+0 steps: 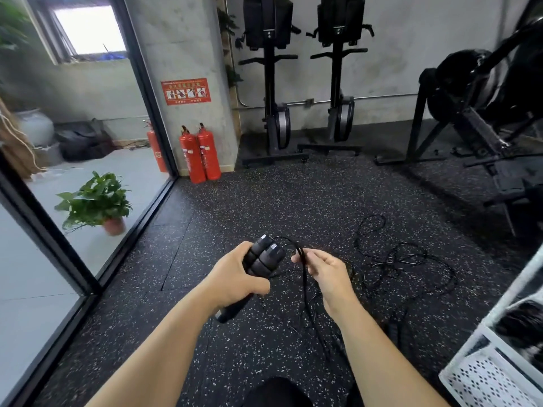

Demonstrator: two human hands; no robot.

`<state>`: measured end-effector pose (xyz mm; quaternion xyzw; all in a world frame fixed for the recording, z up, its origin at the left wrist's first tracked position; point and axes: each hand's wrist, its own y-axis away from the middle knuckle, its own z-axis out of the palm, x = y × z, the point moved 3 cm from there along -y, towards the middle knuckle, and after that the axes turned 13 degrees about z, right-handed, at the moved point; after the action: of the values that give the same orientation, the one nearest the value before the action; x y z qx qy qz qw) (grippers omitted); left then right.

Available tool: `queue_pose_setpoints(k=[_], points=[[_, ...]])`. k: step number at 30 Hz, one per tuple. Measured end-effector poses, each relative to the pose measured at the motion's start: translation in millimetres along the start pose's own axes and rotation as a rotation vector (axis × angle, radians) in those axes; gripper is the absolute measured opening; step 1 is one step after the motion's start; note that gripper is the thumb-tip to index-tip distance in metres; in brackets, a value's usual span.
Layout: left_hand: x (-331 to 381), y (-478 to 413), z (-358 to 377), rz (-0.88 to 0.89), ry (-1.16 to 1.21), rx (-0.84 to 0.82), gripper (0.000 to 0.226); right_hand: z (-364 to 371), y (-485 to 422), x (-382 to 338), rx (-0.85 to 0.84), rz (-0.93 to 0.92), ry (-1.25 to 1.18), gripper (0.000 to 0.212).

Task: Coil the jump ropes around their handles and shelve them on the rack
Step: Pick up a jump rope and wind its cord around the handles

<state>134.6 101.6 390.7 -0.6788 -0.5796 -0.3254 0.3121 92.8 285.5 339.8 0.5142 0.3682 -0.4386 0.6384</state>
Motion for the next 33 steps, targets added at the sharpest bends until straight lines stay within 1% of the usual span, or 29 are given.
queue_pose_setpoints(k=[2, 4, 7, 10, 12, 14, 16, 18, 19, 22, 24, 28, 31, 33], points=[[3.6, 5.5, 3.4, 0.012, 0.02, 0.016, 0.041, 1.5, 5.5, 2.3, 0.033, -0.034, -0.019, 0.027], [7.2, 10.7, 7.2, 0.012, 0.036, 0.032, 0.043, 2.3, 8.8, 2.3, 0.061, -0.034, -0.048, 0.027], [11.7, 16.9, 12.6, 0.013, 0.031, 0.05, 0.046, 4.0, 13.7, 0.4, 0.044, -0.029, -0.038, 0.027], [17.8, 22.8, 17.0, 0.052, 0.027, 0.047, 0.041, 4.6, 20.6, -2.1, -0.038, -0.013, 0.053, 0.035], [23.1, 25.1, 19.9, 0.088, 0.028, 0.033, 0.038, 6.6, 26.6, -4.2, -0.12, 0.017, 0.11, 0.037], [29.0, 26.3, 22.9, 0.122, 0.041, 0.024, 0.036, 12.5, 30.7, -4.1, -0.212, 0.051, 0.151, 0.031], [33.4, 26.9, 26.2, 0.139, 0.064, 0.021, 0.035, 19.4, 31.3, -1.0, -0.261, 0.078, 0.195, 0.022], [35.6, 27.1, 27.7, 0.138, 0.063, 0.021, 0.034, 25.0, 32.7, 0.1, -0.274, 0.105, 0.256, 0.032], [36.2, 27.1, 27.5, 0.134, 0.065, 0.02, 0.035, 26.7, 33.4, -0.4, -0.284, 0.111, 0.291, 0.033], [36.0, 28.5, 26.1, 0.118, 0.118, -0.005, 0.041, 27.1, 35.8, -4.8, -0.295, 0.077, 0.368, 0.031], [35.4, 29.9, 25.9, 0.108, 0.173, -0.011, 0.041, 28.9, 37.0, -8.4, -0.295, 0.031, 0.409, 0.033], [33.2, 28.9, 26.3, 0.092, 0.234, 0.021, 0.041, 33.4, 34.3, -10.8, -0.277, -0.004, 0.449, 0.028], [29.9, 26.2, 25.8, 0.052, 0.238, 0.057, 0.046, 31.5, 35.9, -10.5, -0.278, 0.024, 0.535, 0.035], [27.8, 23.0, 20.7, 0.019, 0.198, 0.099, 0.047, 26.8, 34.7, -10.3, -0.243, 0.023, 0.629, 0.038]])
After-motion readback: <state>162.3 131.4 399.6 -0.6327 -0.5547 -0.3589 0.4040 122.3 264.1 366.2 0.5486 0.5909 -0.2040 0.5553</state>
